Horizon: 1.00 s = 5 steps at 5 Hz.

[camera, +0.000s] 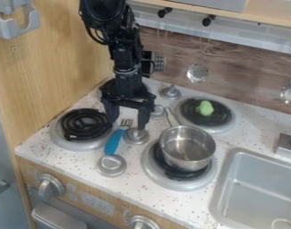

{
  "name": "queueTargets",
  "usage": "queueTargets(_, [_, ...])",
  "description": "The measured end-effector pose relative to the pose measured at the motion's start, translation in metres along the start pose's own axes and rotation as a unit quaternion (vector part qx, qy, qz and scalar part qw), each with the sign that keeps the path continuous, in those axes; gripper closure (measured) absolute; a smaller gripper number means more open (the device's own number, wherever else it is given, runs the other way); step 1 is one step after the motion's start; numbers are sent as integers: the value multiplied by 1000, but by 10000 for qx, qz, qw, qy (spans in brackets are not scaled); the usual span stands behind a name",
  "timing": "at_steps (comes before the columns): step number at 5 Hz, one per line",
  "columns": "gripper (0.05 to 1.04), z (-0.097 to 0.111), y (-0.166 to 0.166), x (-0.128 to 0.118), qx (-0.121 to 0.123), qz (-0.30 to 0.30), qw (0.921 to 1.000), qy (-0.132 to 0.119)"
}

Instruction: Move the silver pan to the bottom left stove

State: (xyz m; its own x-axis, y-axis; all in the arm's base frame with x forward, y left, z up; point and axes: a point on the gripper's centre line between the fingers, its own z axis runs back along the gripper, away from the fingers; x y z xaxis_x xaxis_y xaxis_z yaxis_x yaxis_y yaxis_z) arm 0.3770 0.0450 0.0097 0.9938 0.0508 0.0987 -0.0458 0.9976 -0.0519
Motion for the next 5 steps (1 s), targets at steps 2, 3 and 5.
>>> queueTargets(2, [85, -17, -34, -6, -13, -449, 9987, 220])
queueTargets(3, [85, -19, -87, -10, 27, -1152, 9931, 211])
queueTargets(5, [85, -11, -159, 9, 13, -1918, 9814, -72])
